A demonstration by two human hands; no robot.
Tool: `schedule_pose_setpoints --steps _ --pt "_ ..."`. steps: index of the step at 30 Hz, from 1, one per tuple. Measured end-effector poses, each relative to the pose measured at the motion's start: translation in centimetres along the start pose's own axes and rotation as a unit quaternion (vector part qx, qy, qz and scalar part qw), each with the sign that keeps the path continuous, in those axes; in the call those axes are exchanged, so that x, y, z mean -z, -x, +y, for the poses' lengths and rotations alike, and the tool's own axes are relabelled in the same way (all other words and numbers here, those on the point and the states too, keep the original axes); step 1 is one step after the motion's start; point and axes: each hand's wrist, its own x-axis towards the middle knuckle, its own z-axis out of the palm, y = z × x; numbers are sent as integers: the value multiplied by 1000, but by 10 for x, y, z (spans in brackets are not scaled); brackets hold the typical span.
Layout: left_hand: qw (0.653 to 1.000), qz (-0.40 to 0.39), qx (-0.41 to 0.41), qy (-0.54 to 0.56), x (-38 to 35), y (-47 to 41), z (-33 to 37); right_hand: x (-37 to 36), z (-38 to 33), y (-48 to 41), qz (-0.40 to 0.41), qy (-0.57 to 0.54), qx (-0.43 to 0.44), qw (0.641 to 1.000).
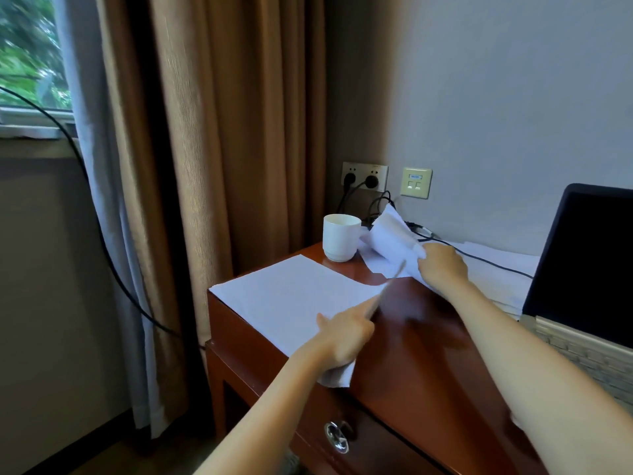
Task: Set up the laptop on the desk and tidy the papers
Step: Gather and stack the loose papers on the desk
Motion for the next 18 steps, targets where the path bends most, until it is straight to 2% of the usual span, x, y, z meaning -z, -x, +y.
schedule_pose_setpoints --steps 3,9,18 --pt "993 -36 21 -111 -8 -4 15 9 3 3 42 -11 16 999" --pt "977 -16 11 -214 -24 -13 16 22 12 13 106 1 32 994" --pt "970 -8 12 -245 -32 -18 8 50 19 9 166 -71 0 984"
